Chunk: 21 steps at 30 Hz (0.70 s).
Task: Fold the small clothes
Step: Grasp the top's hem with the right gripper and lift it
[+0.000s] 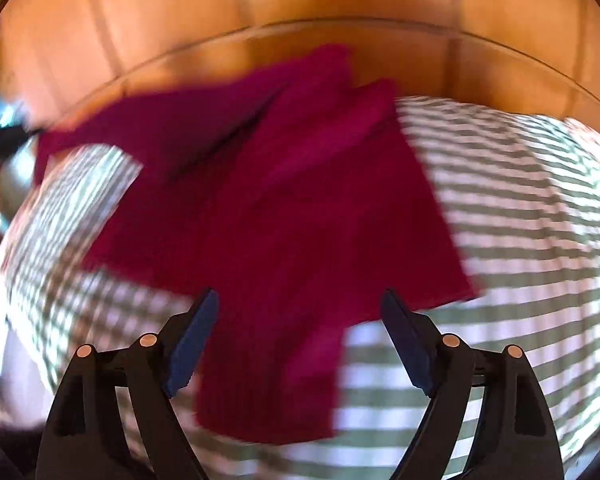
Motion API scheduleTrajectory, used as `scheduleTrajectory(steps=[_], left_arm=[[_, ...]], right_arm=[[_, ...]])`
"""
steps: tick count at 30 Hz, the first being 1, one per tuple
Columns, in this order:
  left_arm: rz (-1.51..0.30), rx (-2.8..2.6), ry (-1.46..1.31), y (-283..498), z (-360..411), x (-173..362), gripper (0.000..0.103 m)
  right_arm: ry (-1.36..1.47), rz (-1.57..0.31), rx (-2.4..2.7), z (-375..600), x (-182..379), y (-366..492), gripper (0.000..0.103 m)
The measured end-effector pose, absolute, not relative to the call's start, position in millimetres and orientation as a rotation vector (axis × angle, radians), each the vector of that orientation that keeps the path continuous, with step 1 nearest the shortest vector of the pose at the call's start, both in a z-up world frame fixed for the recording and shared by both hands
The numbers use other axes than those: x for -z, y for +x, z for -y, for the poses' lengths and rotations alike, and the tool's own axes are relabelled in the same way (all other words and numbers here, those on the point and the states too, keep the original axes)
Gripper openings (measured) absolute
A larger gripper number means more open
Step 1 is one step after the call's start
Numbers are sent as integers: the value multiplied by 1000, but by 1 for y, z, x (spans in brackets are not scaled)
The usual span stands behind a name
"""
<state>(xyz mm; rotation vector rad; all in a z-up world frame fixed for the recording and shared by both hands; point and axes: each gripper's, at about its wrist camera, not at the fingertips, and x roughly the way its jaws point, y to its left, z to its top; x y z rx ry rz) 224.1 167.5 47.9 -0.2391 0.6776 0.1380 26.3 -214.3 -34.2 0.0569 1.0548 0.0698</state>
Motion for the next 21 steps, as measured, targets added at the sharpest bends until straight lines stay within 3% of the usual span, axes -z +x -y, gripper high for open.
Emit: scheduleTrajectory(steps=[1, 2, 5, 8, 9, 10, 11, 12, 17, 21], left_arm=[[-684, -168, -243, 236, -179, -49, 0], [-696, -190, -250, 248, -193, -48, 0], [-726, -244, -237, 269, -216, -40, 0], [-775, -208, -249, 278, -224, -30, 0], [-783, -190, -258, 277, -224, -28, 7], [-788, -171, -258, 274, -221, -26, 16], [-779, -169, -242, 269, -216, -23, 39], [-763, -168, -226, 263, -209, -21, 49], [-756, -44, -245, 232, -185, -3, 63], [-794, 88, -264, 206, -161, 19, 63]], right_arm=[[-43, -1070, -84, 196, 45, 24, 75], [-126, -1079, -91, 183, 53, 22, 48], [-300, -1084, -95, 165, 65, 18, 9], [-315, -1047, -53, 184, 42, 23, 9], [-314, -1012, -9, 200, 24, 27, 9], [-314, -990, 27, 215, 12, 30, 9], [-319, -964, 74, 229, -1, 34, 9], [-336, -939, 126, 245, -14, 38, 9], [-380, -877, 453, 348, -52, 93, 9], [-333, -898, 675, 434, -52, 149, 9]])
